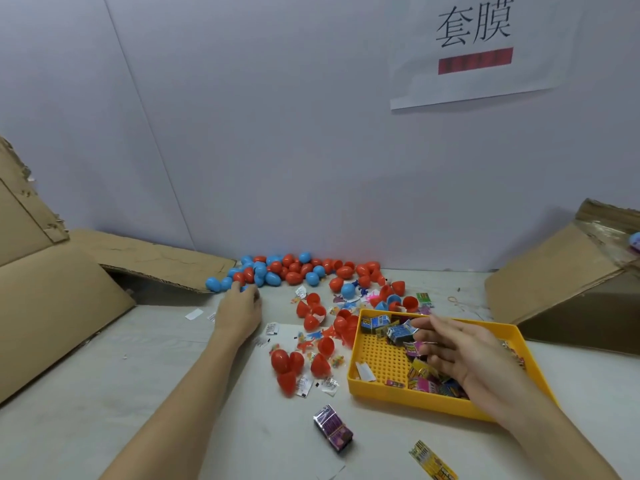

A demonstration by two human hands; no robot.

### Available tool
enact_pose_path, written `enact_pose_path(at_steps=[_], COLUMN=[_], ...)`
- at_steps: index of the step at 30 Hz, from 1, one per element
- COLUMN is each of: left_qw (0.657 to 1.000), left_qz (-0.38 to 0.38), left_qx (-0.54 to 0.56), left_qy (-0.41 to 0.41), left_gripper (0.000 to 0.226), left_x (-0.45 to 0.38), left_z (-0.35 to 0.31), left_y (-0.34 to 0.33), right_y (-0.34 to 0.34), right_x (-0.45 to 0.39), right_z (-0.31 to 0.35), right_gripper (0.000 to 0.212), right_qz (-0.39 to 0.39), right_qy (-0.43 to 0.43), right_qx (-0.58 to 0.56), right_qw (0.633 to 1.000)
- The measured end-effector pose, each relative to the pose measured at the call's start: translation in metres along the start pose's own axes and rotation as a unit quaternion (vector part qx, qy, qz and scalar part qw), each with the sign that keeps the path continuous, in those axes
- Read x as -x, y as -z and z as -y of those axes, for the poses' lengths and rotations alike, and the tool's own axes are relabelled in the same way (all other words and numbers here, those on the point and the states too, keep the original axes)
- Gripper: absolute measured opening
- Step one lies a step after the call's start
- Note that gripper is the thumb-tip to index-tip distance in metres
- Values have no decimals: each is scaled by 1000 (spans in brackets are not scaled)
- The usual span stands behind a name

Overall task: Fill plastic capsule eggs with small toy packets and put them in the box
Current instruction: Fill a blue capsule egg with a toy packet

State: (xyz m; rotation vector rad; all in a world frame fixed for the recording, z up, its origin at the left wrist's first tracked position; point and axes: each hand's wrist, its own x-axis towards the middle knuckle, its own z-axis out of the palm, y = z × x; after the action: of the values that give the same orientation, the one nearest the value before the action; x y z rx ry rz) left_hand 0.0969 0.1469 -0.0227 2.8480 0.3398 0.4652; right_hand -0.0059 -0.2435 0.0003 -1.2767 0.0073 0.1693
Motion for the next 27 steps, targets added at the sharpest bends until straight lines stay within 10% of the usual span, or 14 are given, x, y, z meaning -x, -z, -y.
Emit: enact_pose_path(at_steps=[6, 12, 19, 27], left_qw=[982, 882, 868, 846], left_qz=[-42, -18, -21, -65], left_qx=[182, 459, 396, 472], left_qy=[-5, -102, -300, -239], left_gripper=[9, 30, 31, 40], left_x=[32, 111, 167, 175], left_z=[-35, -121, -177, -174], left_y=[14, 38, 19, 17], right_y=[-3, -7, -10, -13], right_x=[3, 9, 15, 15], right_z=[3, 5, 1, 0], right_gripper=[27, 25, 24, 25], right_qz=[2, 8, 50, 40], right_qy=[-5, -6, 50, 53], right_qx=[-3, -7, 106, 93], right_qw=[1000, 1000, 992, 993])
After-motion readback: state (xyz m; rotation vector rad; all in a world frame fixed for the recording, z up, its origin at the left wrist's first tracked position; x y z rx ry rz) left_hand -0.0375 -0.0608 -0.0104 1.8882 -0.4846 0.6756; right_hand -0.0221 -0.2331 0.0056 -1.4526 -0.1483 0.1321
